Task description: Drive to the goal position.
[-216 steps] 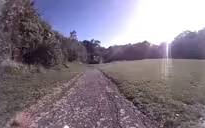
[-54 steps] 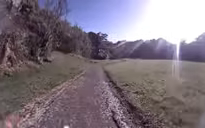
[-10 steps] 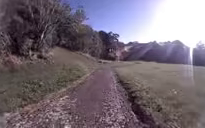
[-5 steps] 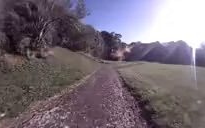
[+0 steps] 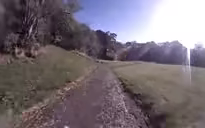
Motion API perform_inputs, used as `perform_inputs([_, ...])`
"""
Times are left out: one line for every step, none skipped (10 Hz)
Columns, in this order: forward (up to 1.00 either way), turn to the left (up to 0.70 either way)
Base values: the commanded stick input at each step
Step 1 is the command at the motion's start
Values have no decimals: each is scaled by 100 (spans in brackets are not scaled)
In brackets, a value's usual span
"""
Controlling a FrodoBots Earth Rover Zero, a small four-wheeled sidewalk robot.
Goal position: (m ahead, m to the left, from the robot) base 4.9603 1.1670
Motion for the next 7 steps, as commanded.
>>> perform_inputs([100, 0])
perform_inputs([100, 0])
perform_inputs([100, 0])
perform_inputs([100, 0])
perform_inputs([100, 0])
perform_inputs([100, 0])
perform_inputs([100, 0])
